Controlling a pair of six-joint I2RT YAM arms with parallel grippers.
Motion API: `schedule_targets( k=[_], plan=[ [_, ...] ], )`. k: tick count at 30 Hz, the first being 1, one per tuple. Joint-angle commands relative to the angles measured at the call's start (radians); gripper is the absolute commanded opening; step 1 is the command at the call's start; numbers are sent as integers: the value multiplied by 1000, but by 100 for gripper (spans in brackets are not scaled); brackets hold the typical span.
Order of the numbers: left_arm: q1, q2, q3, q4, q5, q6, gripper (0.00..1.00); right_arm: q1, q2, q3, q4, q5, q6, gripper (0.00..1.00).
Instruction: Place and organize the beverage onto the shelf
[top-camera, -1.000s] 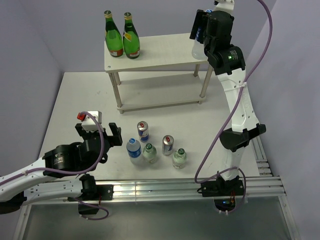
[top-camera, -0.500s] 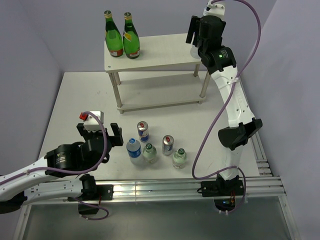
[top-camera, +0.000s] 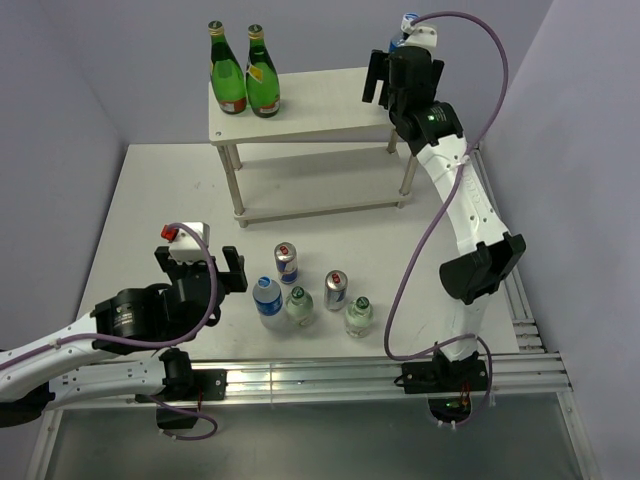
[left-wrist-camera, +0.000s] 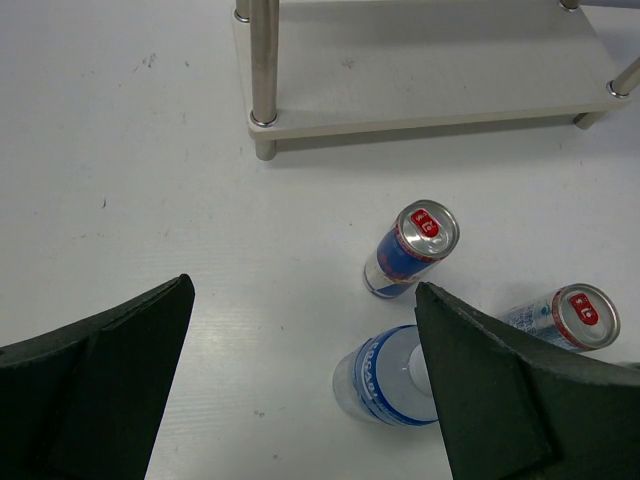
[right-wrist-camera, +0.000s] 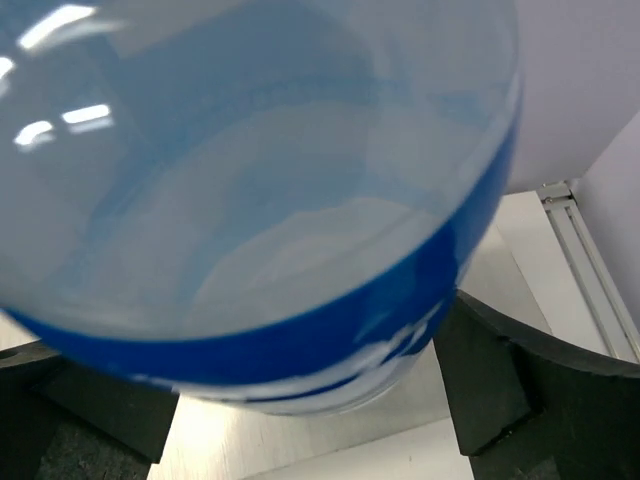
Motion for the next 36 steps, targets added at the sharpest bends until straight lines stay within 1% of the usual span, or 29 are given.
schedule_targets(
  k=[1,9,14,17,18,20,21,22,23,24,25,26,27,28,29,30,31,32,33,35,36],
  plan=[
    [-5,1,-4,23,-9,19,99,-1,-92,-39,54,-41,4,100],
    [-5,10,-3,18,-20,17,99,4,-159,-94,35,-75,4,100],
    [-5,14,-1,11,-32,10,99,13,-235,-200,30,-83,13,100],
    [-5,16,-3,20,-40,16,99,38,-321,-283,18,-72,33,100],
    [-5,17,-4,23,-43,19,99,47,-380,-313,19,-64,44,100],
    [-5,42,6,3,-53,7,99,93,-452,-423,33,-44,57,100],
    [-8,53,20,-26,-59,-6,99,113,-532,-466,44,-32,71,100],
    [-14,63,25,-28,-59,-10,99,160,-573,-555,51,-23,80,100],
    [-40,76,26,-23,-50,-3,99,188,-656,-601,62,-12,97,100],
    [-60,83,28,-22,-43,-1,99,217,-696,-647,65,-3,111,100],
    [-84,102,31,-28,-29,-22,99,276,-738,-739,65,3,120,100],
    [-124,114,36,-34,14,-32,99,306,-811,-784,58,26,142,100],
    [-138,145,37,-57,37,-73,99,337,-848,-869,51,36,156,100],
    [-150,160,36,-69,63,-100,99,381,-885,-914,48,40,169,100],
    [-172,175,31,-77,97,-130,99,400,-955,-954,39,36,197,100],
    [-185,186,27,-85,100,-198,99,412,-988,-1029,38,28,211,100],
    [-210,203,22,-94,95,-234,99,421,-1020,-1065,38,16,218,100],
    [-274,209,22,-106,86,-274,99,438,-1070,-1094,30,11,232,100],
    [-306,215,25,-121,59,-347,99,443,-1091,-1140,24,10,238,100],
    [-392,235,40,-175,37,-416,99,446,-1135,-1174,3,8,245,100],
    [-408,254,42,-193,22,-473,99,447,-1146,-1194,-4,8,245,100]
  ],
)
